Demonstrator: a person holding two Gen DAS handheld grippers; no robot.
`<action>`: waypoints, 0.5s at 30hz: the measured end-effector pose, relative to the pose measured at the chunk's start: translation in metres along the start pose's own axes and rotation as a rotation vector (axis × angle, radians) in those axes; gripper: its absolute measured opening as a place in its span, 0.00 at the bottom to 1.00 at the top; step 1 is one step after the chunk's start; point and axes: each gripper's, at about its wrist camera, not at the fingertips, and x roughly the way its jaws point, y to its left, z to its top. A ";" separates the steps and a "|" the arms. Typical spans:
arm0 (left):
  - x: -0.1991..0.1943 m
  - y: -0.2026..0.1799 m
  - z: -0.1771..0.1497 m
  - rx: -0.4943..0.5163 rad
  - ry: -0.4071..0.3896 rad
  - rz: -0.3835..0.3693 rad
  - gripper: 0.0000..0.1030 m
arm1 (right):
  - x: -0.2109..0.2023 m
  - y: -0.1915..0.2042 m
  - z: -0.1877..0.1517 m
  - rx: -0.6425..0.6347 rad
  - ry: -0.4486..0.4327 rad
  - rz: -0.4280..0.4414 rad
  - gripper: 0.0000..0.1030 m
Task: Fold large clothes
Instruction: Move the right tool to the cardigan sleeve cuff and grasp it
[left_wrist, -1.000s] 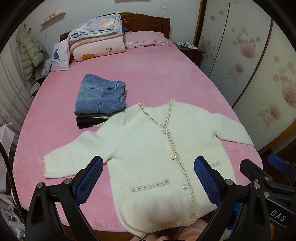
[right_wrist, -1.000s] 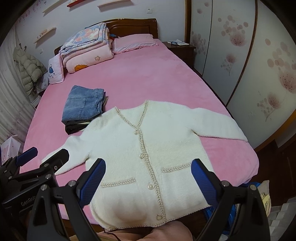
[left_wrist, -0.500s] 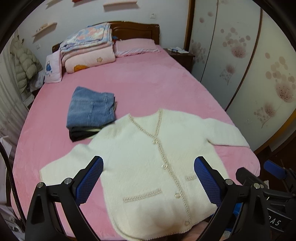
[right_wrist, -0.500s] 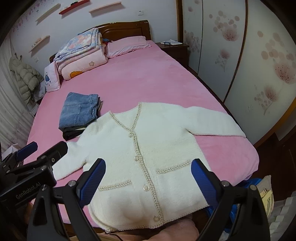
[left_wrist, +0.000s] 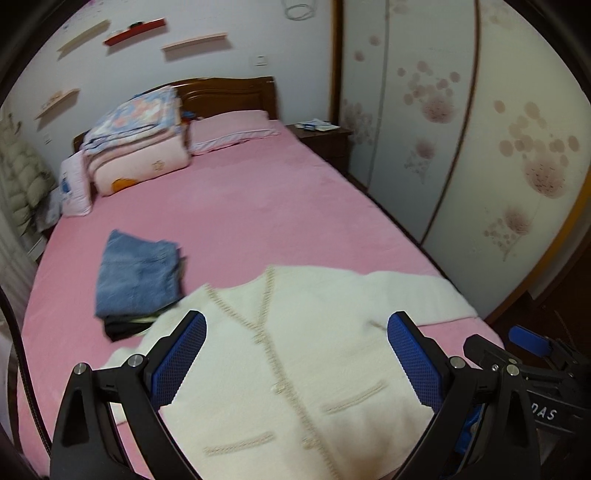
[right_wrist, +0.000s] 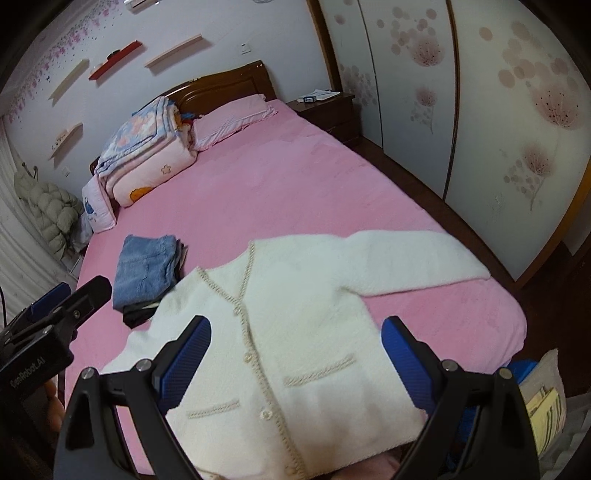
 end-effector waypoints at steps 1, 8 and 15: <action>0.009 -0.013 0.008 0.004 0.011 -0.011 0.95 | 0.003 -0.015 0.008 -0.005 -0.009 -0.005 0.92; 0.081 -0.082 0.042 -0.120 0.104 -0.154 0.95 | 0.041 -0.107 0.054 0.005 -0.003 0.012 0.88; 0.185 -0.165 0.052 -0.035 0.114 -0.094 0.95 | 0.120 -0.220 0.078 0.099 0.078 -0.030 0.88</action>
